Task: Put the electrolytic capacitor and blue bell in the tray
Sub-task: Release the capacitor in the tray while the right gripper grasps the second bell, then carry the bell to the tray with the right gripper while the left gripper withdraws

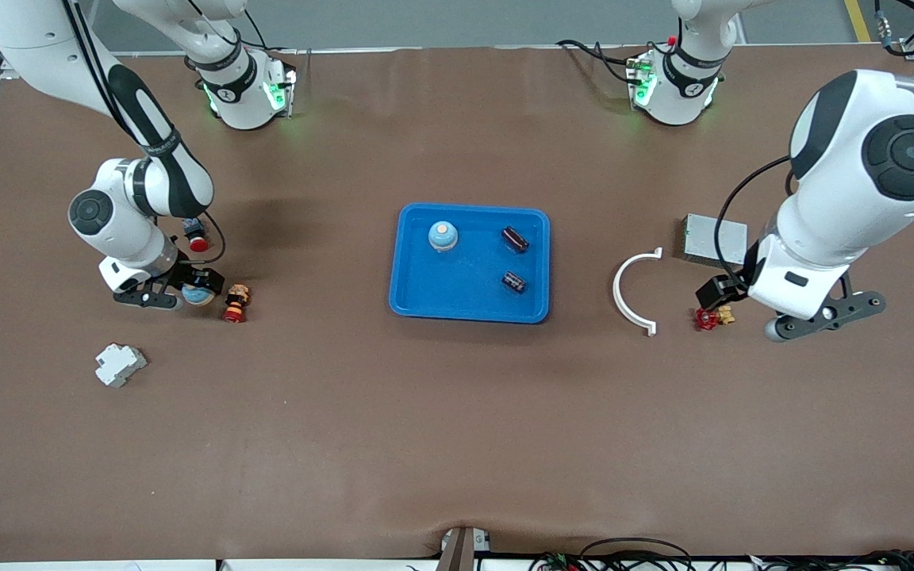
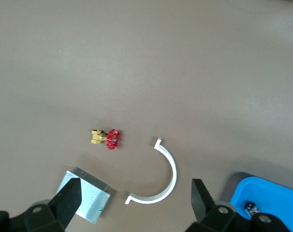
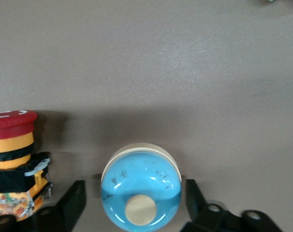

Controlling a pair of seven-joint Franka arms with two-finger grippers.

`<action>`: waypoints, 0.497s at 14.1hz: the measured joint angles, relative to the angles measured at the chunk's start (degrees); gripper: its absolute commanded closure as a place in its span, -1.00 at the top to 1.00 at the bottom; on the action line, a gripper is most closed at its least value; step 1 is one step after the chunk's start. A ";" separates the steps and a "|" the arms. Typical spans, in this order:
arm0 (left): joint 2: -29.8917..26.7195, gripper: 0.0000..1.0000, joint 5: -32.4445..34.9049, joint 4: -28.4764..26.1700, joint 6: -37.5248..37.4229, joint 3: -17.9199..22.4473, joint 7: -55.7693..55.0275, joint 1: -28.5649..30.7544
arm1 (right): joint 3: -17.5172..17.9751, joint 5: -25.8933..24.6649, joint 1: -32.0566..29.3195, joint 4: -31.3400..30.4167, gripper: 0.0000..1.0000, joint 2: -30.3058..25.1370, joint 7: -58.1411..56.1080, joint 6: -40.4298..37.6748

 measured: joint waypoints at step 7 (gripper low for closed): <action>-0.83 1.00 0.00 0.02 -2.65 -0.05 1.19 0.01 | 0.40 0.00 0.84 0.18 -1.00 -0.21 1.09 -0.54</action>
